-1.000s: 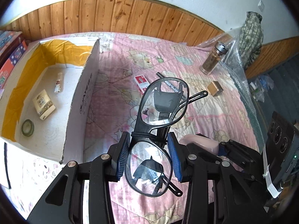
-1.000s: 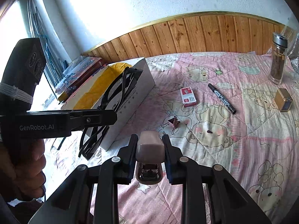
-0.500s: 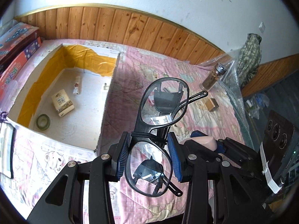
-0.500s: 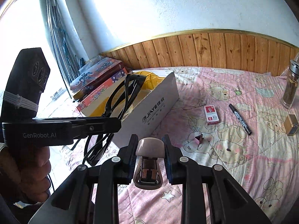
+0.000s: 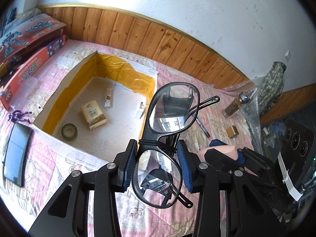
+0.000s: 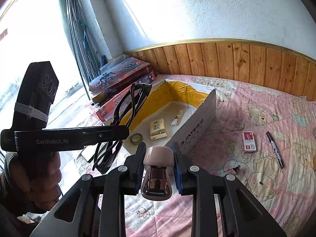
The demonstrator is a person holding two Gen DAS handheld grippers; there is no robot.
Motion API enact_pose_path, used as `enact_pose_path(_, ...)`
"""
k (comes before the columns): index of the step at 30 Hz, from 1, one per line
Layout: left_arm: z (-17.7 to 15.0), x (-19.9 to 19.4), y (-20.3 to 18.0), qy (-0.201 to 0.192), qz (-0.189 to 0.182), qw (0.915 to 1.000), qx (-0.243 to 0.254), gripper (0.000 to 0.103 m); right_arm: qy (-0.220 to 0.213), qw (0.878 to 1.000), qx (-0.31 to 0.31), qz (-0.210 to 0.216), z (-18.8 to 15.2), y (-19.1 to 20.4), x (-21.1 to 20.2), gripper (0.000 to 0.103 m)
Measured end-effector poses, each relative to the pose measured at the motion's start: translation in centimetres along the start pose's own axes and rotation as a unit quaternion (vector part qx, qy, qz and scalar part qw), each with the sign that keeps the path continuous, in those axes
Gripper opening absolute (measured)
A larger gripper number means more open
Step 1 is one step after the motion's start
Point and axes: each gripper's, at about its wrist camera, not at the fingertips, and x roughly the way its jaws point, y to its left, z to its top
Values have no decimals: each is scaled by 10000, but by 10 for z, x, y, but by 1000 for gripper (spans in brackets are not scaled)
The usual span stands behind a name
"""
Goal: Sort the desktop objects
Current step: 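Carry the glasses and stapler in both tools over the open box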
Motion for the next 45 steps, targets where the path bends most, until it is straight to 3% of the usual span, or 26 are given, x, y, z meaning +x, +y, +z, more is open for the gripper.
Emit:
enact_pose_path(13,21,15,37,152,31,9996,-234,42,330,9989,-298,129,40,10,45,27)
enact_pose_path(22,36,45,54,543,175,9981,-213,42,550,9980,-226,200,67,1,79,27)
enact_pose_path(45,51,103,73,1310,295,9903,346,41,1193,9927,8,170,115,-34,169,27)
